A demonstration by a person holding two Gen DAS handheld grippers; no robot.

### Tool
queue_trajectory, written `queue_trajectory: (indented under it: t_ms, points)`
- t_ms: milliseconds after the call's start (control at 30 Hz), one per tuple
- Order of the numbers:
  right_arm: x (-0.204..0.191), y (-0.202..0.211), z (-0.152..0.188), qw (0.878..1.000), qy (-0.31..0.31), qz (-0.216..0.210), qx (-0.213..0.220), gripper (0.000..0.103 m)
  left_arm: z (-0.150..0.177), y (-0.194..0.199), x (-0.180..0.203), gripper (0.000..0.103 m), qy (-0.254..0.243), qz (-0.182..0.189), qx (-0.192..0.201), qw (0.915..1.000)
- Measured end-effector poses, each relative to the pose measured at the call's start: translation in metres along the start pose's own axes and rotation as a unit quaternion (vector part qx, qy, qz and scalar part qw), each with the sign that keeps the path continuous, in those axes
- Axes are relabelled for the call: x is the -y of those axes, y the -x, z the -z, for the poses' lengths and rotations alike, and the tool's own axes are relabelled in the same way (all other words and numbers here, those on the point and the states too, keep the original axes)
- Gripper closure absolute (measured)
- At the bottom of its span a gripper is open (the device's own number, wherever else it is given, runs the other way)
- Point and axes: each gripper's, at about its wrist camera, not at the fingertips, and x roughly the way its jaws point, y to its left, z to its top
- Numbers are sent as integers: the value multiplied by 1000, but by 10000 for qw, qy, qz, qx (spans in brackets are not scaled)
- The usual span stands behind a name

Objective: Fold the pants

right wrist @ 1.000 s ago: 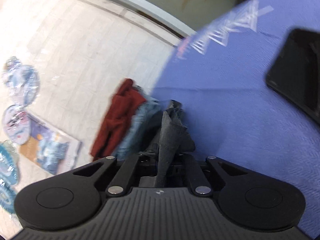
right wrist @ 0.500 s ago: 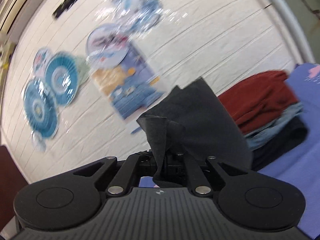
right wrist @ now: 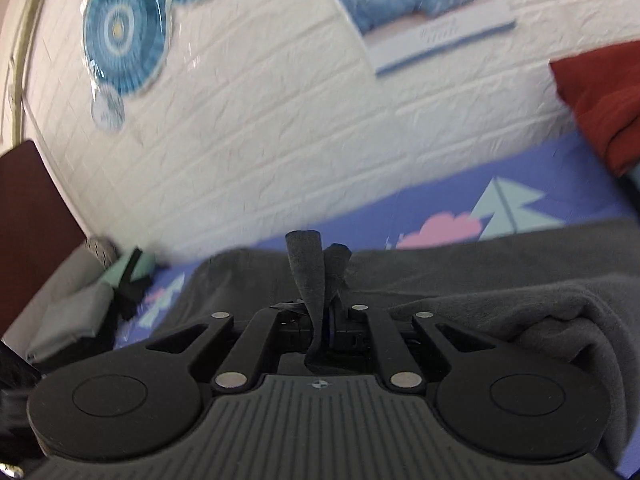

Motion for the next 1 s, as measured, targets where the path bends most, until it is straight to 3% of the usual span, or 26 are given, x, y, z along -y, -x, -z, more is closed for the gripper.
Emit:
queue_trajectory:
  t_ms: [33, 67, 133, 167, 200, 367, 533, 667, 700, 800, 1000]
  points:
    - [-2, -6, 3, 10000, 25, 36, -81, 87, -1, 2, -2, 0, 38, 0, 2, 10000]
    - [-3, -9, 7, 9998, 90, 43, -154, 77, -3, 3, -5, 0, 88, 19, -6, 10000]
    - [-6, -8, 12, 9993, 163, -92, -317, 51, -6, 1, -6, 0, 140, 87, -56, 9998]
    - [-8, -4, 14, 9988, 198, -280, -350, 26, -7, 0, -5, 0, 122, 112, -50, 9998]
    - [-8, 3, 17, 9980, 230, -466, -347, 16, -8, -2, -1, 0, 73, 139, -31, 9999]
    - [2, 52, 24, 9991, 132, -389, 114, 17, -14, -22, 24, 0, -303, 242, -137, 9992]
    - [25, 102, 29, 9966, 155, 458, 670, 22, -16, -54, 42, 0, -891, -132, -252, 9956]
    - [26, 124, 40, 9876, 561, 1052, 1022, 15, -20, -81, 39, 0, -862, -268, -573, 9943]
    - [29, 125, 42, 9859, 606, 1171, 1027, 10, -19, -86, 36, 0, -874, -283, -638, 9937]
    - [41, 111, 46, 9820, 652, 1630, 694, 10, -18, -97, 34, 0, -994, -328, -775, 9915]
    - [46, 84, 51, 9749, 982, 1972, 332, 7, -19, -116, 35, 0, -1037, -466, -869, 9897]
